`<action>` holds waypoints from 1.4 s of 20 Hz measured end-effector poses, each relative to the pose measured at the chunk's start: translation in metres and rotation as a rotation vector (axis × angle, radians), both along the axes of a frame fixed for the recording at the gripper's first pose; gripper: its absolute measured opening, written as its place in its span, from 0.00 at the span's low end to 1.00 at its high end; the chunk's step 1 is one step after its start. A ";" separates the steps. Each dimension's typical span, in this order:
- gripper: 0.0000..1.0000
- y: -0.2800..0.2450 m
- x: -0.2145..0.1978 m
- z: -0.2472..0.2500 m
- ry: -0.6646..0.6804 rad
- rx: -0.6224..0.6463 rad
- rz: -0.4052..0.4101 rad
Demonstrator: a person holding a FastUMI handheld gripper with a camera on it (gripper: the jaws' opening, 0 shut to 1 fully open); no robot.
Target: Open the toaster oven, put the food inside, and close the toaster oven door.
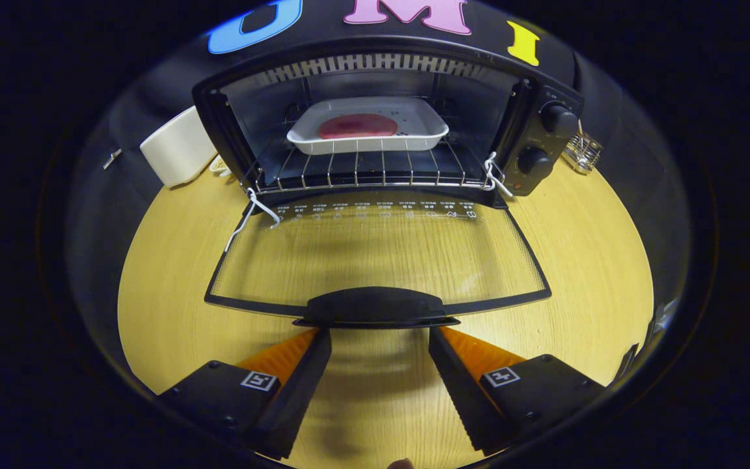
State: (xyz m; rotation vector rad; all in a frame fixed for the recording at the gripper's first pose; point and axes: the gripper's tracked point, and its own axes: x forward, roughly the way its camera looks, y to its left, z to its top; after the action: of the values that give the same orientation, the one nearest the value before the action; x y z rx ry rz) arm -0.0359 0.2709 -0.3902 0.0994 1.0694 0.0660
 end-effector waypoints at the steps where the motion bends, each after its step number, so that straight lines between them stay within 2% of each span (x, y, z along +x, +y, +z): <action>1: 0.98 0.000 -0.001 0.005 -0.016 0.005 -0.001; 11: 0.99 -0.006 0.006 0.064 -0.220 0.042 0.018; 19: 0.99 -0.010 0.043 0.137 -0.408 0.058 0.039; 28: 0.99 -0.044 0.041 0.230 -0.632 0.066 0.052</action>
State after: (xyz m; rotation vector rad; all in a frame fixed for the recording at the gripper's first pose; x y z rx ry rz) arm 0.0056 0.2271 -0.1602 0.1012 0.4384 0.1679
